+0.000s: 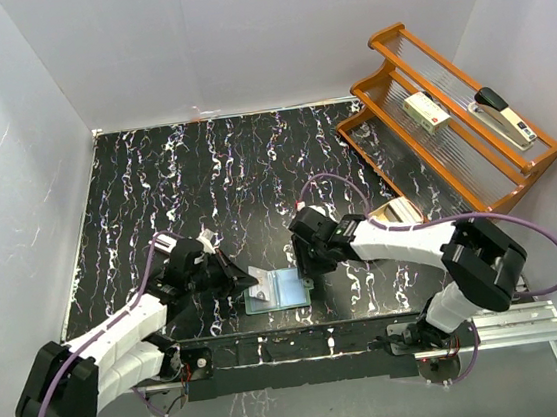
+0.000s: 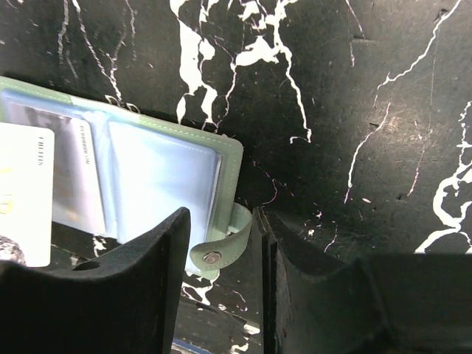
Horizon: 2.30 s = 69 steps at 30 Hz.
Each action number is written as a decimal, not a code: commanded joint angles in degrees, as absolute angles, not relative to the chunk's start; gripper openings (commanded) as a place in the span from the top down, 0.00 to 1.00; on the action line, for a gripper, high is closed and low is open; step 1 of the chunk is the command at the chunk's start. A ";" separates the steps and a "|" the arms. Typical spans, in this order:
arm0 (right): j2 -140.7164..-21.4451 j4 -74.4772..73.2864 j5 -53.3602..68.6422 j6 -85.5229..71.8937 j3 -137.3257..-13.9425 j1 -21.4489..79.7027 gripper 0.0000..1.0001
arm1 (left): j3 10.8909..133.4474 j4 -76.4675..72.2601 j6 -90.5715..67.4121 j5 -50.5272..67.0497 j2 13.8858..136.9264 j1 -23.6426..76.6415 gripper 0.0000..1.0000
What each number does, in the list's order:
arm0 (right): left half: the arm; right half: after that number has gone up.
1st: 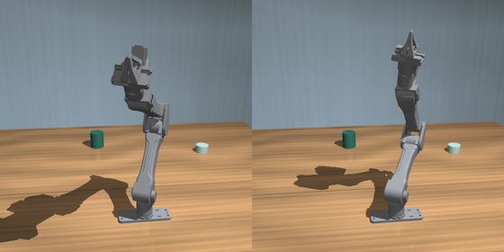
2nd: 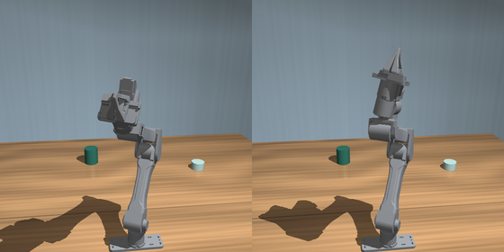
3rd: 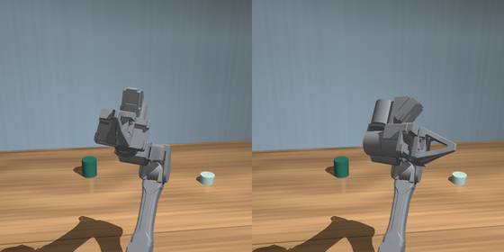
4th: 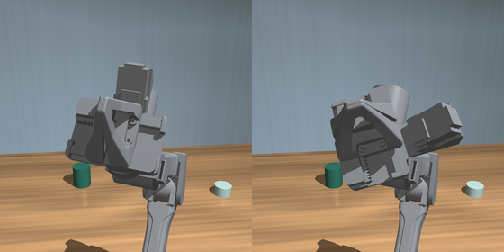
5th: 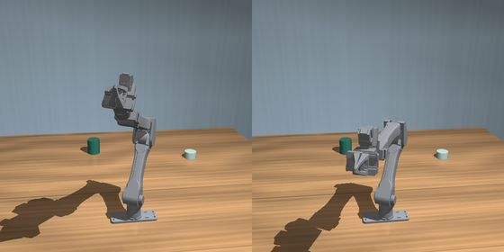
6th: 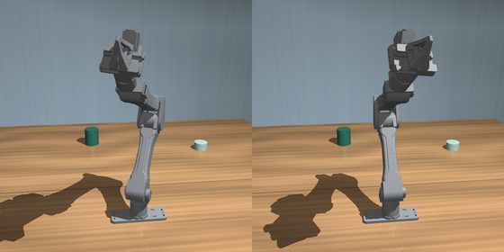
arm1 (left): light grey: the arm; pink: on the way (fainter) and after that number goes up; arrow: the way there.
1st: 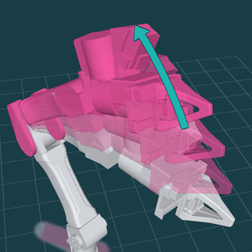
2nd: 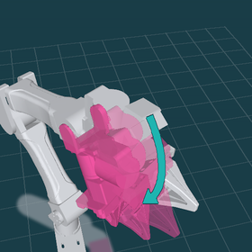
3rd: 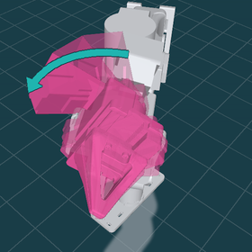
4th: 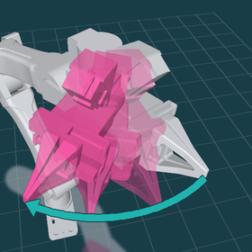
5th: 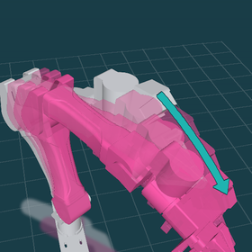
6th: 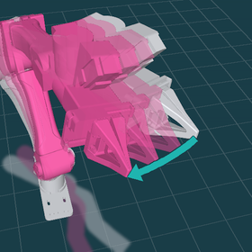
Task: Put the credit cards into the card holder
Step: Insert the credit card into the card holder.
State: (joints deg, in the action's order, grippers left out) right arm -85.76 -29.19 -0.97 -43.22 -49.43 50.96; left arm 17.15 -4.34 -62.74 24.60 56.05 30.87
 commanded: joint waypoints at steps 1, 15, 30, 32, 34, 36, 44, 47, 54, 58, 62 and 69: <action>-87.46 -29.91 -4.78 -42.21 -52.40 52.86 0.63 | 15.88 -10.11 -63.86 25.51 56.61 31.24 1.00; -90.52 -32.59 -9.76 -42.74 -50.56 56.67 0.74 | 14.78 -14.78 -64.61 24.84 59.94 32.36 1.00; -90.12 -31.22 -9.18 -42.61 -49.01 57.12 0.75 | 13.29 -21.89 -64.65 23.89 64.98 34.86 1.00; -90.00 -31.26 -9.37 -42.60 -48.75 57.08 0.75 | 13.27 -21.84 -64.16 23.83 66.13 35.19 1.00; -89.96 -31.21 -9.35 -42.64 -48.67 57.21 0.74 | 13.36 -21.38 -63.63 23.69 67.32 35.31 1.00; -90.15 -31.40 -9.09 -42.70 -48.88 57.22 0.74 | 13.36 -21.28 -63.29 23.52 68.37 35.46 1.00; -89.21 -33.85 -9.30 -42.33 -52.52 57.44 0.65 | 13.27 -22.43 -62.45 22.72 70.69 36.34 1.00; -89.32 -33.76 -9.16 -42.41 -53.78 57.48 0.65 | 12.99 -22.41 -62.40 22.44 70.76 36.77 1.00; -92.24 -32.47 -8.38 -43.03 -54.19 57.71 0.65 | 13.19 -21.62 -62.11 21.89 69.66 37.44 1.00; -92.87 -31.80 -9.21 -43.19 -53.34 57.74 0.67 | 13.12 -21.53 -61.41 21.72 69.13 37.61 1.00; -92.97 -31.71 -10.52 -42.94 -52.46 57.74 0.71 | 12.56 -22.76 -60.51 21.68 69.78 37.70 1.00; -92.51 -31.17 -10.83 -42.17 -51.20 57.75 0.76 | 12.75 -26.71 -59.64 23.16 72.22 37.93 1.00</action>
State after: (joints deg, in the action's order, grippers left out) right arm -91.72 -32.42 -7.84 -42.70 -52.51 57.39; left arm 13.34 -24.75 -61.52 23.11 71.33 37.36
